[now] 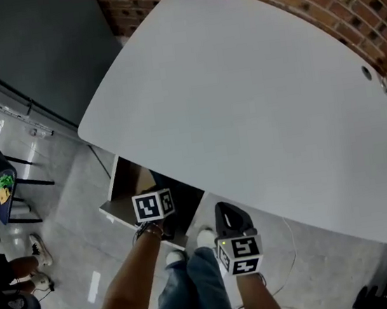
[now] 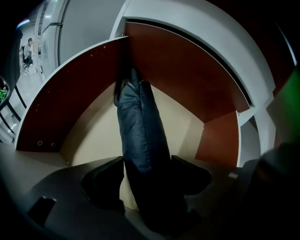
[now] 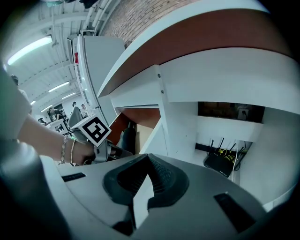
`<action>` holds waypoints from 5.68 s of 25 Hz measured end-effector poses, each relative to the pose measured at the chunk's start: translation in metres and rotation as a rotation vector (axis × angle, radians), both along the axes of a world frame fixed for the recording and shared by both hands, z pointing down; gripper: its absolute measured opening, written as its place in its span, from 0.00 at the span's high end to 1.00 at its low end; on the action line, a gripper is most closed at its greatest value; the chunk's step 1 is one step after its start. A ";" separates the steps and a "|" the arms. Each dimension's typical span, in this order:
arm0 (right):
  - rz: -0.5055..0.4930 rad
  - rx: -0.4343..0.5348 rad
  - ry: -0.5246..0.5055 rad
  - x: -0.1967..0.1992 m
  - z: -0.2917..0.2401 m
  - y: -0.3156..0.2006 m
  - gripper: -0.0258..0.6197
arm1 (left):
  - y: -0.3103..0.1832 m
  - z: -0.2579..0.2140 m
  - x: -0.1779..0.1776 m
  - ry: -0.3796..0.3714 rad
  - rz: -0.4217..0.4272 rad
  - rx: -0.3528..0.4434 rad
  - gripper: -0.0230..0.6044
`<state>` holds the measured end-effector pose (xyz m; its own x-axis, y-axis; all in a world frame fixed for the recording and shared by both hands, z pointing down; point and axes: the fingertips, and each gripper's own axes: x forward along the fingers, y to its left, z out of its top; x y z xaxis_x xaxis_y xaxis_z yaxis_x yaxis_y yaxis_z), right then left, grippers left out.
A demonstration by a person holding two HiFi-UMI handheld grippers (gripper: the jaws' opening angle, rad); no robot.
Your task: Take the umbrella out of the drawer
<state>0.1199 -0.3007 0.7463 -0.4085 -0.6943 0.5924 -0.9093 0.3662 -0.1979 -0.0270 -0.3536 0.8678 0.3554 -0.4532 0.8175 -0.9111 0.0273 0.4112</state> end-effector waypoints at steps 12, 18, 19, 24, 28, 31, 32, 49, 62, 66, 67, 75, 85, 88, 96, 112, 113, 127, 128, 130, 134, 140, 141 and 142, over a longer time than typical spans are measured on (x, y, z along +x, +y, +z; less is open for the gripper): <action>0.002 -0.037 0.006 0.004 0.015 0.009 0.97 | -0.017 0.019 0.004 -0.044 -0.009 -0.019 0.45; 0.015 -0.025 -0.004 0.001 0.012 0.009 0.97 | -0.017 0.019 0.004 -0.060 -0.003 -0.037 0.46; 0.015 -0.023 -0.006 -0.001 0.011 0.009 0.97 | -0.016 0.020 0.005 -0.053 -0.004 -0.046 0.47; 0.022 0.005 -0.023 -0.005 -0.002 0.010 0.97 | -0.011 0.011 0.007 0.020 -0.013 -0.064 0.53; 0.031 -0.007 -0.015 -0.001 0.000 0.016 0.97 | -0.007 -0.004 0.006 0.040 0.004 -0.043 0.53; 0.049 -0.002 -0.020 -0.001 -0.001 0.018 0.97 | -0.002 -0.012 0.004 0.054 0.003 -0.057 0.53; 0.055 0.002 -0.022 -0.001 -0.002 0.019 0.97 | 0.000 -0.015 0.003 0.057 0.006 -0.059 0.53; 0.054 0.039 -0.017 -0.020 -0.054 0.029 0.97 | 0.026 -0.069 -0.008 0.086 0.026 -0.068 0.53; 0.021 0.064 -0.007 -0.032 -0.094 0.037 0.97 | 0.051 -0.107 -0.026 0.107 0.003 -0.072 0.53; 0.016 0.075 -0.003 -0.040 -0.104 0.041 0.97 | 0.065 -0.113 -0.036 0.090 0.017 -0.081 0.53; 0.014 0.079 -0.002 -0.042 -0.107 0.042 0.97 | 0.069 -0.115 -0.039 0.092 0.015 -0.082 0.53; 0.018 0.111 0.003 -0.058 -0.135 0.047 0.97 | 0.089 -0.144 -0.057 0.114 0.009 -0.059 0.53; 0.046 0.161 0.016 -0.072 -0.178 0.060 0.97 | 0.110 -0.194 -0.079 0.153 0.006 0.011 0.53; 0.032 0.183 0.040 -0.072 -0.196 0.068 0.97 | 0.118 -0.214 -0.082 0.176 0.002 0.040 0.53; 0.035 0.250 0.060 -0.070 -0.248 0.076 0.97 | 0.120 -0.269 -0.093 0.180 0.028 0.183 0.53; -0.032 0.416 0.065 -0.066 -0.348 0.077 0.97 | 0.114 -0.411 -0.090 0.006 0.114 0.597 0.54; -0.033 0.429 0.061 -0.064 -0.354 0.078 0.97 | 0.115 -0.420 -0.090 -0.010 0.121 0.620 0.54; -0.017 0.619 0.048 -0.050 -0.452 0.094 0.97 | 0.135 -0.533 -0.077 -0.115 0.135 0.898 0.54; -0.012 0.631 0.043 -0.049 -0.458 0.096 0.97 | 0.136 -0.540 -0.076 -0.123 0.136 0.914 0.54; -0.003 0.657 0.037 -0.046 -0.469 0.098 0.97 | 0.138 -0.553 -0.075 -0.139 0.138 0.943 0.54; 0.004 0.699 0.034 -0.042 -0.487 0.103 0.97 | 0.141 -0.578 -0.072 -0.157 0.140 0.998 0.54; 0.009 0.729 0.046 -0.038 -0.506 0.110 0.97 | 0.145 -0.605 -0.069 -0.193 0.157 1.070 0.54; 0.010 0.735 0.048 -0.036 -0.511 0.110 0.97 | 0.146 -0.609 -0.069 -0.200 0.161 1.080 0.54; 0.009 0.741 0.052 -0.035 -0.515 0.110 0.97 | 0.147 -0.613 -0.068 -0.205 0.165 1.089 0.54</action>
<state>0.0851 -0.1905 0.2311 -0.3852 -0.9227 -0.0140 -0.9144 0.3795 0.1411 -0.0951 -0.2070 0.2549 0.3817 -0.9221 0.0633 -0.9235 -0.3833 -0.0165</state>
